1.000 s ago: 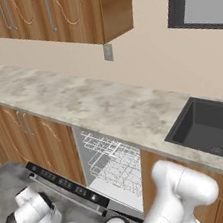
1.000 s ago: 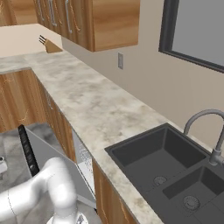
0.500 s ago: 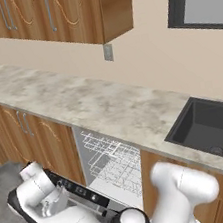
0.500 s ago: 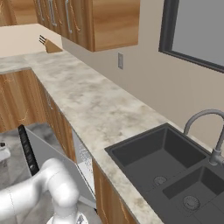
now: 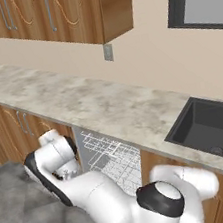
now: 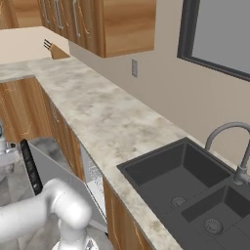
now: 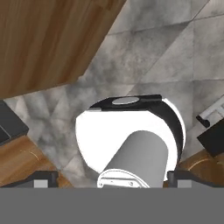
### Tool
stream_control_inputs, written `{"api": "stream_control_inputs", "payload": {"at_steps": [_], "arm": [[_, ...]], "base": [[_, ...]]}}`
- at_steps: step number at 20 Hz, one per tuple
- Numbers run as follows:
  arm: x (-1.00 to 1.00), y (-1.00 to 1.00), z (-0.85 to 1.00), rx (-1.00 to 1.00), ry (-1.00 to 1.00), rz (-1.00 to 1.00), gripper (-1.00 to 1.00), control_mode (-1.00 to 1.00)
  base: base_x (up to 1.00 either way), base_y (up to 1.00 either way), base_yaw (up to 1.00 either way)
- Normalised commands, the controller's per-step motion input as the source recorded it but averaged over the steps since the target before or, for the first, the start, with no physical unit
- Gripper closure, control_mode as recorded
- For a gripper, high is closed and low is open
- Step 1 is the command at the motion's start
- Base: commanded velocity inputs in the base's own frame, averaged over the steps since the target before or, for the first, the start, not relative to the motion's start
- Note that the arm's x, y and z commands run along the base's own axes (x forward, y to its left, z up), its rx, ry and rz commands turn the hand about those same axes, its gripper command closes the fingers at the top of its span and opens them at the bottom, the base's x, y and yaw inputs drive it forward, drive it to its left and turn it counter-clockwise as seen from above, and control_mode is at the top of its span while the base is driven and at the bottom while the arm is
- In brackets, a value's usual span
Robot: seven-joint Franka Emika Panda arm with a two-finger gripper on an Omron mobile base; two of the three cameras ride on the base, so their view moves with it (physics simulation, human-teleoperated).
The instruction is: Open the dishwasher door and pull out the top rack.
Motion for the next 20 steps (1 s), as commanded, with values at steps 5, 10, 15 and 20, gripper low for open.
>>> {"api": "stream_control_inputs", "payload": {"at_steps": [5, 10, 15, 20], "arm": [[0.02, -0.88, 0.94, 0.08, 0.09, 0.2, -1.0, -1.0], [0.71, -0.38, 0.0, -0.1, 0.22, 0.28, -1.0, -1.0], [0.95, -0.13, -0.64, -0.17, 0.3, 0.26, -1.0, -1.0], [0.71, -0.44, -0.55, 0.0, 0.36, 0.25, -1.0, -1.0]], "base": [[0.0, 0.0, 0.0], [0.0, 0.0, 0.0], [0.0, 0.0, 0.0], [0.0, 0.0, 0.0]]}}
